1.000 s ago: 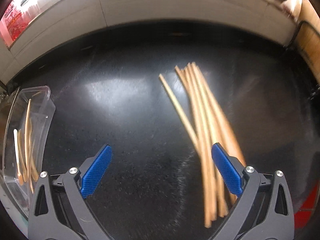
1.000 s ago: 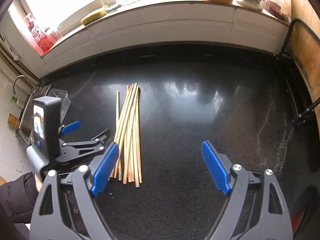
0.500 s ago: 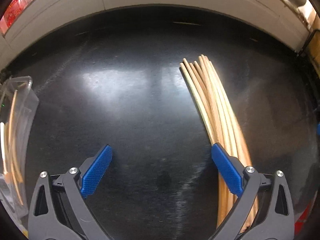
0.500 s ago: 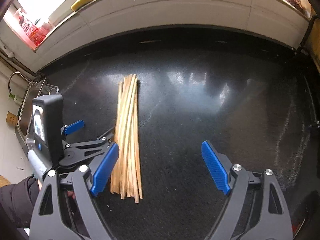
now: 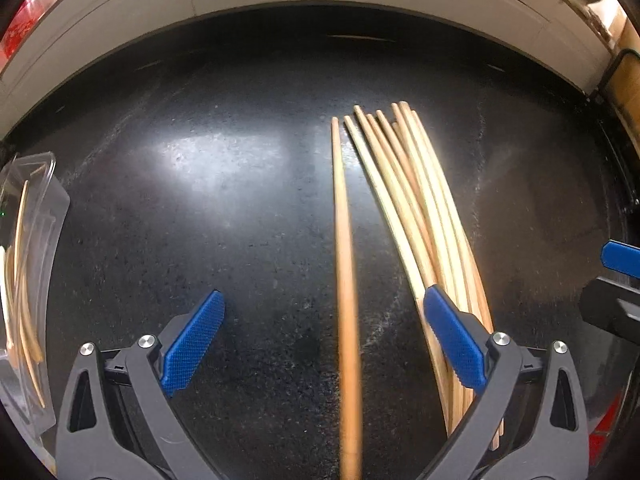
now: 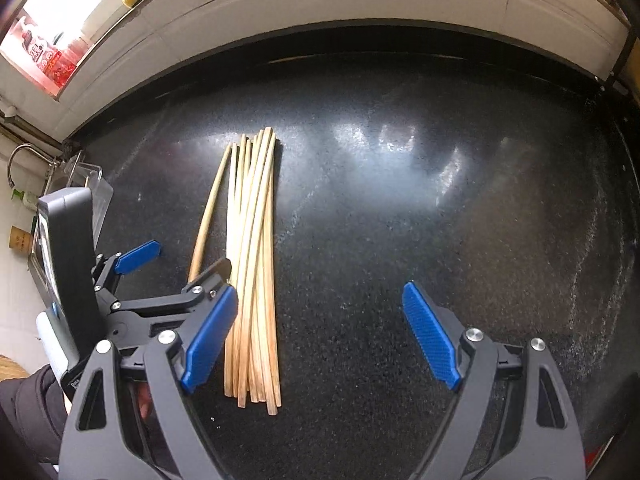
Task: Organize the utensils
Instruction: 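Grasp a chopstick with the left tool while the right tool grasps another chopstick, then lift both held chopsticks and carry them over the clear container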
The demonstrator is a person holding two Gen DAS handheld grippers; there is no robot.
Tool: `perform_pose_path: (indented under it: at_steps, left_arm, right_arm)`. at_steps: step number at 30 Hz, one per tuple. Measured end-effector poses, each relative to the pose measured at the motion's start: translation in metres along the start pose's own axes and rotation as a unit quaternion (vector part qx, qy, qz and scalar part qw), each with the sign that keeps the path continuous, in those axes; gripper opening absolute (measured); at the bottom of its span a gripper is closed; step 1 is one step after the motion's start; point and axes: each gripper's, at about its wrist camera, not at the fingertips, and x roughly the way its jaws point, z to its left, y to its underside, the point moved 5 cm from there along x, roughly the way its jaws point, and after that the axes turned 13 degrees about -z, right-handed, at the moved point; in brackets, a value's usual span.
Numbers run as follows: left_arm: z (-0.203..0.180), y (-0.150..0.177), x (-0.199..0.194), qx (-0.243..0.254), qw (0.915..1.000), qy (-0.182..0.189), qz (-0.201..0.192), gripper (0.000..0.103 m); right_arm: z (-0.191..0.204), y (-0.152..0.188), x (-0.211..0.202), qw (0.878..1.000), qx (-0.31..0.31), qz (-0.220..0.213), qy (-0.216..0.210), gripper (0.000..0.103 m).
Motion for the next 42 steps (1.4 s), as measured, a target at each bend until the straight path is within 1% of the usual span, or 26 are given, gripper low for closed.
perform_pose_path:
  at_steps: [2,4,8,9,12,14,15,17,19,21,22,23,26,27,29,30,31,33,34,35,36,37,38,39,40,42]
  left_arm:
    - [0.006,0.001,-0.003,-0.017,0.9998,0.008,-0.003,0.097]
    - [0.017,0.0,-0.007,-0.033,0.9993,0.01,-0.014,0.097]
    - [0.026,0.002,-0.006,-0.025,0.9995,-0.009,-0.015,0.097]
    - [0.027,0.001,-0.007,-0.029,0.9994,-0.007,-0.016,0.097]
    - [0.032,0.004,-0.007,-0.021,0.9995,-0.018,-0.012,0.097]
    - [0.04,0.007,-0.008,-0.027,0.9995,-0.012,-0.013,0.097]
    - [0.041,0.008,-0.008,-0.02,0.9996,-0.016,-0.013,0.097]
    - [0.04,0.008,-0.003,0.003,0.9996,-0.023,-0.016,0.097]
    - [0.038,0.006,0.0,0.014,0.9993,-0.022,-0.026,0.097]
    - [0.036,0.006,0.0,0.017,0.999,-0.02,-0.035,0.097]
    - [0.035,0.006,0.0,0.017,0.9989,-0.02,-0.04,0.097]
    - [0.034,0.006,0.0,0.018,0.9987,-0.02,-0.043,0.097]
    - [0.031,0.01,-0.004,0.02,0.998,-0.02,-0.057,0.097]
    - [0.029,0.01,-0.005,0.02,0.9978,-0.019,-0.06,0.097]
    - [0.03,0.01,-0.002,0.022,0.9977,-0.017,-0.062,0.095]
    - [0.029,0.009,-0.003,0.022,0.9975,-0.017,-0.064,0.092]
    - [0.027,0.007,-0.002,0.023,0.9973,-0.016,-0.068,0.088]
    - [0.021,0.001,-0.002,0.032,0.9964,-0.011,-0.078,0.07]
    - [0.018,-0.001,-0.001,0.036,0.9962,-0.008,-0.079,0.066]
    - [0.014,-0.003,-0.001,0.038,0.9961,-0.005,-0.08,0.059]
    - [0.011,-0.006,0.0,0.042,0.9958,-0.003,-0.081,0.05]
    - [0.009,-0.007,-0.001,0.044,0.9957,-0.001,-0.082,0.046]
    - [0.006,-0.009,-0.001,0.046,0.9955,0.0,-0.083,0.035]
    - [0.005,-0.01,-0.002,0.049,0.9954,-0.001,-0.082,0.014]
    - [0.006,-0.011,-0.002,0.047,0.9957,-0.004,-0.079,0.01]
    - [0.009,-0.012,-0.002,0.037,0.9968,0.0,-0.07,0.006]
  right_arm:
    - [0.002,-0.002,0.004,1.0,-0.004,0.0,-0.001,0.078]
    - [0.004,-0.002,0.009,1.0,-0.013,0.001,-0.003,0.073]
    - [0.008,0.002,0.031,0.999,-0.041,0.01,0.005,0.064]
    - [0.009,0.003,0.036,0.999,-0.044,0.011,0.004,0.063]
    - [0.014,0.006,0.047,0.998,-0.054,0.012,0.001,0.063]
    - [0.019,0.007,0.054,0.997,-0.074,0.007,0.011,0.062]
    - [0.021,0.008,0.056,0.997,-0.079,0.007,0.015,0.062]
    - [0.027,0.008,0.057,0.995,-0.094,-0.007,0.019,0.062]
    - [0.028,0.009,0.059,0.994,-0.103,-0.017,0.023,0.062]
    - [0.029,0.01,0.061,0.993,-0.112,-0.026,0.03,0.061]
    - [0.03,0.011,0.061,0.991,-0.125,-0.032,0.042,0.058]
    - [0.032,0.012,0.061,0.989,-0.133,-0.039,0.042,0.057]
    - [0.033,0.011,0.063,0.99,-0.129,-0.047,0.043,0.055]
    - [0.033,0.009,0.064,0.99,-0.126,-0.048,0.044,0.053]
    - [0.033,0.005,0.064,0.99,-0.126,-0.048,0.042,0.044]
    - [0.033,0.002,0.065,0.99,-0.125,-0.047,0.041,0.036]
    - [0.033,-0.001,0.067,0.99,-0.123,-0.047,0.041,0.023]
    - [0.035,-0.006,0.07,0.991,-0.118,-0.046,0.04,0.02]
    - [0.034,-0.008,0.07,0.991,-0.118,-0.046,0.041,0.017]
    - [0.032,-0.009,0.07,0.991,-0.117,-0.045,0.044,0.014]
    - [0.033,-0.01,0.069,0.991,-0.115,-0.043,0.046,0.009]
    - [0.033,-0.011,0.07,0.992,-0.111,-0.039,0.044,0.008]
    - [0.032,-0.012,0.07,0.993,-0.103,-0.033,0.043,0.008]
    - [0.03,-0.012,0.07,0.994,-0.093,-0.03,0.043,0.007]
    - [0.027,-0.01,0.069,0.995,-0.081,-0.029,0.042,0.007]
    - [0.017,-0.007,0.064,0.997,-0.052,-0.026,0.042,0.007]
